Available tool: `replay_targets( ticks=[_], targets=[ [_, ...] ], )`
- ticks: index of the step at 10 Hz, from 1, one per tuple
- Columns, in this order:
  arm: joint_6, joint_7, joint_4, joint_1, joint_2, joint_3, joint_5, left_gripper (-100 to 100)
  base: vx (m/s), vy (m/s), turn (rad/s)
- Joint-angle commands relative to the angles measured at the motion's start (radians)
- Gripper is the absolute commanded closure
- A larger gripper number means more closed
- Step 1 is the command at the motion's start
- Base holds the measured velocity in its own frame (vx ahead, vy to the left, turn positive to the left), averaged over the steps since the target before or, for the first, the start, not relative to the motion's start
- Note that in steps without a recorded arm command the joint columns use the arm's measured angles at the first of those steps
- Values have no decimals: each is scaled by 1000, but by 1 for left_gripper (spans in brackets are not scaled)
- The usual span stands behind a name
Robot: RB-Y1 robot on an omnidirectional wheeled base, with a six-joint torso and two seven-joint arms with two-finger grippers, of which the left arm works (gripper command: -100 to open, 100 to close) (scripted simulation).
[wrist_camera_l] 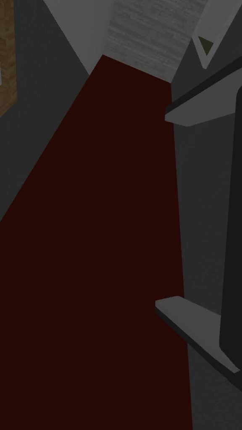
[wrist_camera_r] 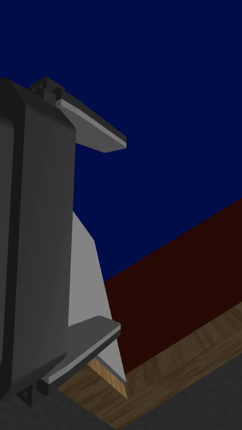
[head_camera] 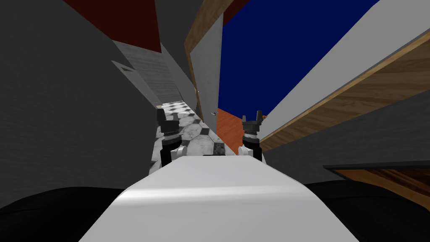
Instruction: Push the door open
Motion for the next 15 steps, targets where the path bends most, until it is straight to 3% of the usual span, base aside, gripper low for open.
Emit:
replay_targets(
  ticks=[1, 15],
  targets=[
    [-5, 4, 34, -8, 9, -11, -2, -100, 86, 21, -70],
    [-50, 39, 345, -85, 59, -109, -19, -100, 110, 55, -84]
  ],
)
